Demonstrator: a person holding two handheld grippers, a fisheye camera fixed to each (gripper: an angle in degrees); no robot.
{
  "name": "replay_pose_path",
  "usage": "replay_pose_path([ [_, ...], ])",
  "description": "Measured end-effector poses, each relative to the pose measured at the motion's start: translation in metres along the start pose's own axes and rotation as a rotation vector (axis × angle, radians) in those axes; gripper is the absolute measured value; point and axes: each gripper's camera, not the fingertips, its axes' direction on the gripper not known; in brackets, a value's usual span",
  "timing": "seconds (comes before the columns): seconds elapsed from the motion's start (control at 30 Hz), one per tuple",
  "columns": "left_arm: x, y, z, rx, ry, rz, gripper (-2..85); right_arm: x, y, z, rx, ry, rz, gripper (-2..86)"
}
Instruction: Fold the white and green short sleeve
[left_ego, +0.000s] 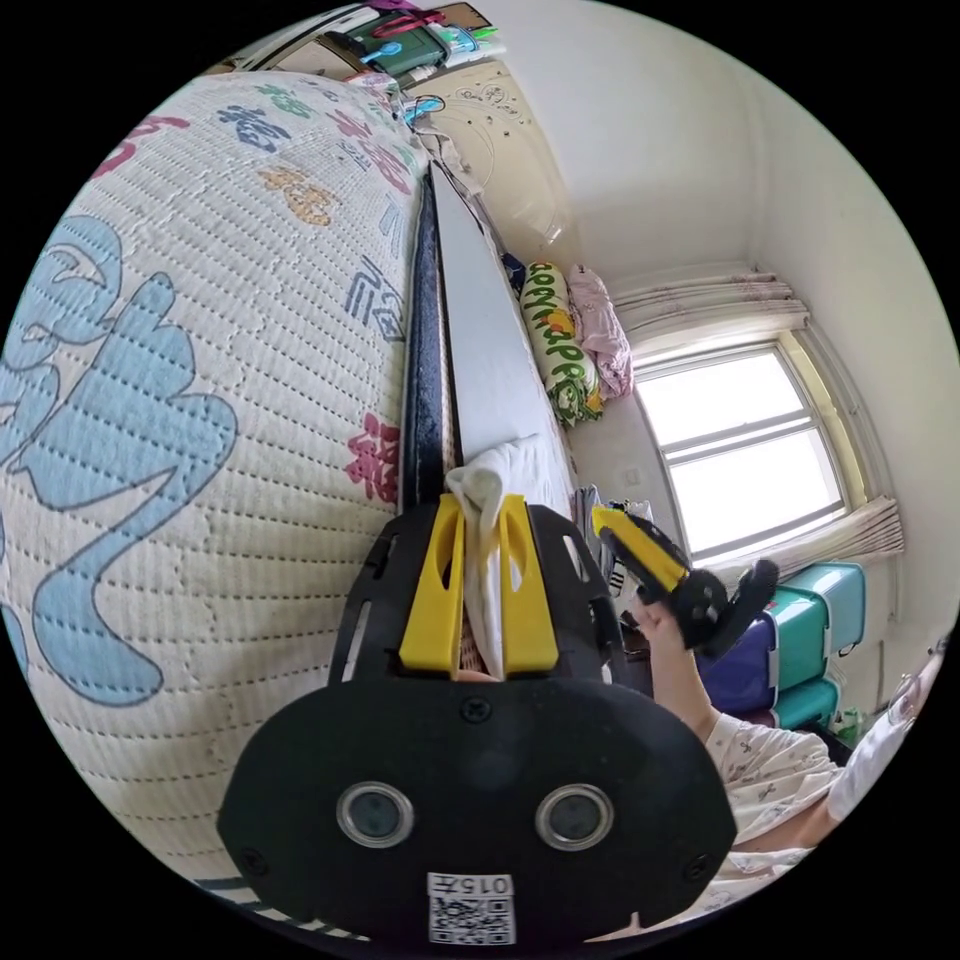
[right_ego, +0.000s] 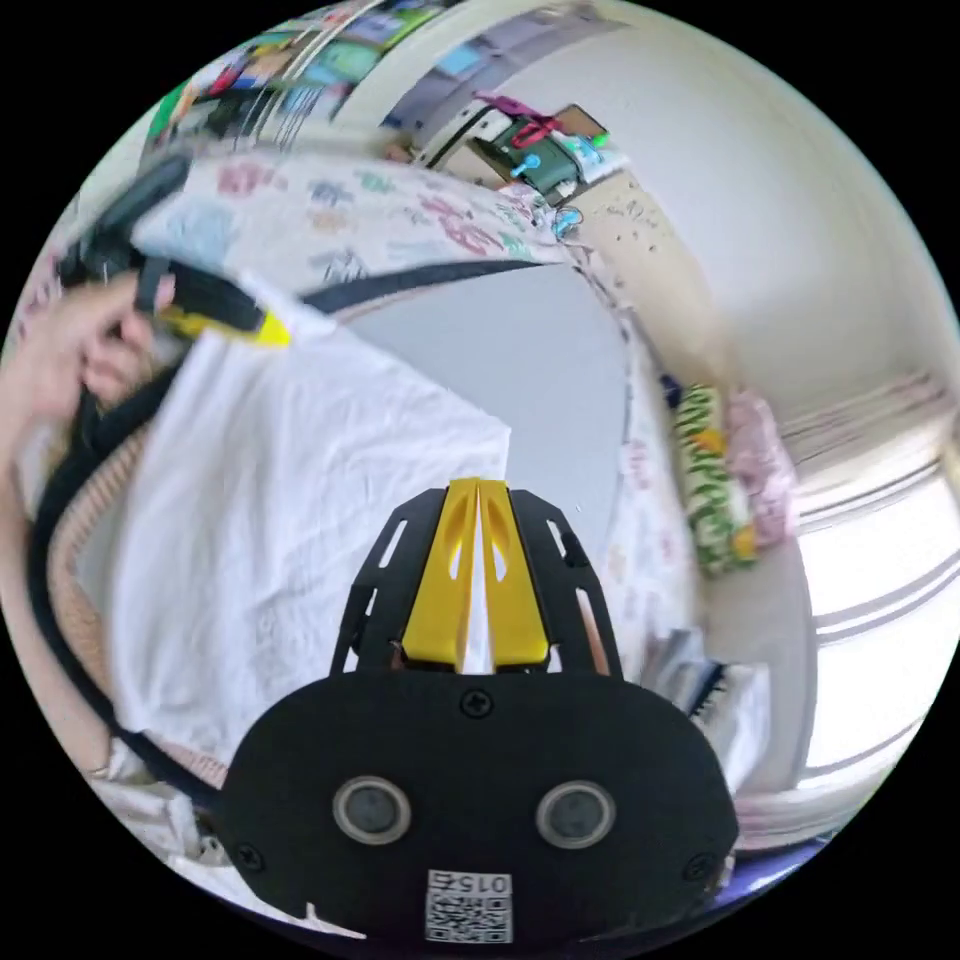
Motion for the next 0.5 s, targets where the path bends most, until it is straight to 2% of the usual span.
replay_pose_path([
  [0.07,-0.023,0.012,0.006,0.001,-0.008,0.005,5.5,0.060,-0.066,-0.040,0.092,-0.320,0.123,-0.8],
  [0.13,-0.040,0.024,0.009,0.004,-0.020,0.013,5.4,0.096,-0.111,-0.053,0.164,-0.549,0.212,-0.5],
  [0.17,-0.051,0.032,0.011,0.006,-0.029,0.022,5.3,0.115,-0.142,-0.055,0.177,-0.697,0.268,0.1],
  [0.23,-0.066,0.045,0.014,0.007,-0.050,0.042,5.3,0.131,-0.191,-0.054,0.132,-0.870,0.343,2.8],
  [0.37,-0.108,0.076,0.023,-0.008,-0.113,0.101,5.2,0.131,-0.301,-0.062,0.001,-0.944,0.455,10.2],
  [0.5,-0.154,0.107,0.033,-0.021,-0.137,0.126,4.8,0.124,-0.387,-0.079,-0.073,-0.998,0.531,10.4],
])
